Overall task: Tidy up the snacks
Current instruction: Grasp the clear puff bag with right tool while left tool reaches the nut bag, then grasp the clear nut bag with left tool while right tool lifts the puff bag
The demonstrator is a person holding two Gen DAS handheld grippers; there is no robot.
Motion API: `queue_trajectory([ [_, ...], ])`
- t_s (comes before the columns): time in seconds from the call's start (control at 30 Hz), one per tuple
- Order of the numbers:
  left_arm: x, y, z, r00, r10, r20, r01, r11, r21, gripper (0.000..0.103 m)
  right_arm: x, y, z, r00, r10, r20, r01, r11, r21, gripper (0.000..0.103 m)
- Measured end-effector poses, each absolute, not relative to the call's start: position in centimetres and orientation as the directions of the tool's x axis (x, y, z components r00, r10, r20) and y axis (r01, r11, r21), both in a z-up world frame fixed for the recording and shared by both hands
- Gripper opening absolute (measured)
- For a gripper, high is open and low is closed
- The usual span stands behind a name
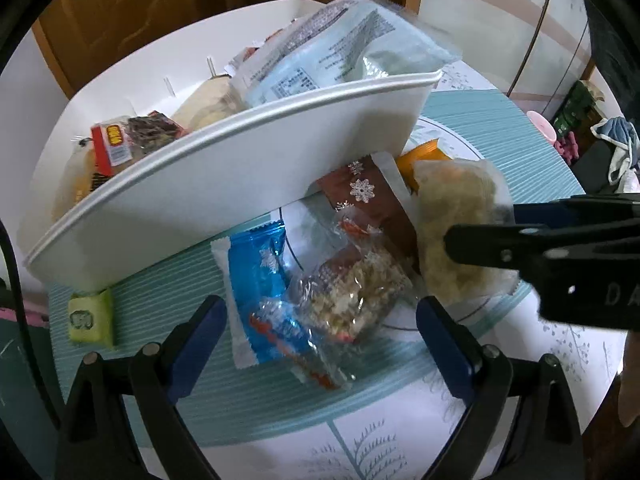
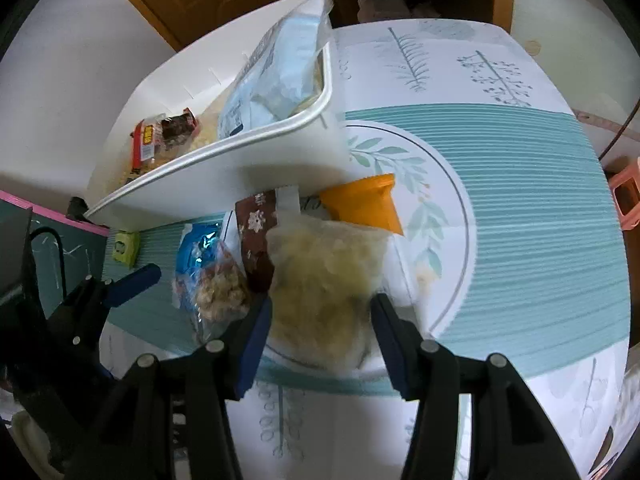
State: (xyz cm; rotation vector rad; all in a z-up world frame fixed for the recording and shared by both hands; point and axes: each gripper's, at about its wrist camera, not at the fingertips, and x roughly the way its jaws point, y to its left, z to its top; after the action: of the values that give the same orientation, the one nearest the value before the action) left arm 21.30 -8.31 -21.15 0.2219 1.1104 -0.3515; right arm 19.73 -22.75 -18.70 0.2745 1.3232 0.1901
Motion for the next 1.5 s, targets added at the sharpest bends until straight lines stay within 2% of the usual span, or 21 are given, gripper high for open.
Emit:
queue_trajectory([
  [0.33, 22.9, -8.4, -22.1, 0.375, -0.201, -0.905, 0.377, 0.925, -0.049, 0.093, 20.7, -21.6, -19.1, 0.274, 0.229, -0.934, -0.016, 0.972, 0.234, 0.055],
  [0.53, 23.8, -9.0, -22.1, 0.376, -0.212, -0.902, 0.363, 0.929, -0.067, 0.075, 20.6, -21.9, -18.9, 0.301, 0.244, -0.922, -0.035, 0.969, 0.245, 0.039],
  [0.63, 23.8, -9.0, -21.7, 0.388, -0.211, -0.897, 0.351, 0.934, -0.068, 0.053, 20.2, -22.3, -18.8, 0.308, 0.250, -0.918, -0.024, 0.967, 0.255, 0.036],
  [0.7, 24.0, -8.3, -21.4, 0.387, -0.218, -0.896, 0.332, 0.939, -0.085, 0.034, 20.0, -22.7, -18.8, 0.313, 0.247, -0.917, -0.010, 0.966, 0.257, 0.036],
  [0.73, 24.2, -8.0, -21.4, 0.381, -0.227, -0.896, 0.322, 0.941, -0.102, 0.029, 19.9, -23.0, -18.7, 0.315, 0.248, -0.916, -0.002, 0.966, 0.260, 0.036],
  [0.87, 24.6, -6.7, -21.1, 0.357, -0.271, -0.894, 0.288, 0.942, -0.171, 0.022, 19.3, -23.8, -18.0, 0.329, 0.249, -0.911, 0.011, 0.963, 0.268, 0.035],
  [1.07, 24.3, -5.8, -21.0, 0.319, -0.308, -0.896, 0.249, 0.940, -0.234, 0.023, 18.4, -24.6, -17.1, 0.341, 0.257, -0.904, 0.006, 0.961, 0.275, 0.035],
  [1.23, 23.0, -6.4, -20.8, 0.328, -0.296, -0.897, 0.260, 0.941, -0.215, 0.031, 17.8, -24.5, -17.6, 0.328, 0.256, -0.909, 0.004, 0.962, 0.272, 0.035],
  [1.27, 22.8, -6.7, -20.6, 0.332, -0.292, -0.897, 0.280, 0.938, -0.202, 0.036, 17.6, -24.6, -17.7, 0.326, 0.258, -0.910, 0.006, 0.961, 0.275, 0.035],
  [1.3, 22.7, -7.1, -20.3, 0.331, -0.297, -0.896, 0.304, 0.932, -0.197, 0.049, 17.3, -24.7, -17.7, 0.325, 0.260, -0.909, 0.009, 0.961, 0.277, 0.035],
  [1.37, 22.1, -7.7, -19.7, 0.341, -0.304, -0.890, 0.337, 0.923, -0.186, 0.067, 16.9, -25.0, -17.7, 0.325, 0.262, -0.909, 0.012, 0.960, 0.281, 0.035],
  [1.4, 21.8, -8.0, -19.3, 0.354, -0.305, -0.884, 0.362, 0.916, -0.171, 0.072, 16.7, -25.2, -17.6, 0.325, 0.264, -0.908, 0.012, 0.959, 0.283, 0.035],
  [1.5, 21.5, -9.0, -18.6, 0.348, -0.324, -0.880, 0.431, 0.889, -0.156, 0.073, 16.2, -25.6, -17.6, 0.325, 0.268, -0.907, 0.016, 0.957, 0.288, 0.035],
])
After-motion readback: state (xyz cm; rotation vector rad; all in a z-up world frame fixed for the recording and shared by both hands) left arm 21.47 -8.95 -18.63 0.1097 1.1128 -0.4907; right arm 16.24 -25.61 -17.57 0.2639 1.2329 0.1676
